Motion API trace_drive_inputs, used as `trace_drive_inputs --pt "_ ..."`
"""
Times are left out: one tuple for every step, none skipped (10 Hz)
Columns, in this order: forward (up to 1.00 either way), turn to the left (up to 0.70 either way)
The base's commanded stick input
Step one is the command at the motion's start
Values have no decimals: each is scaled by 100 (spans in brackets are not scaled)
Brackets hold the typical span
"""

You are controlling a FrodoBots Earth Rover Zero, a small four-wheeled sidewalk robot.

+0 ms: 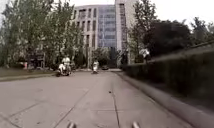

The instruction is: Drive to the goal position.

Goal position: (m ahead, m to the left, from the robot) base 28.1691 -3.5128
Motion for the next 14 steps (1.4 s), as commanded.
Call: trace_drive_inputs --pt "70 0" --pt "70 0" --pt "70 0" --pt "70 0" --pt "70 0" --pt "70 0" --pt "70 0" --pt "70 0" --pt "70 0" --pt "70 0" --pt "70 0" --pt "70 0" --pt "70 0" --pt "70 0"
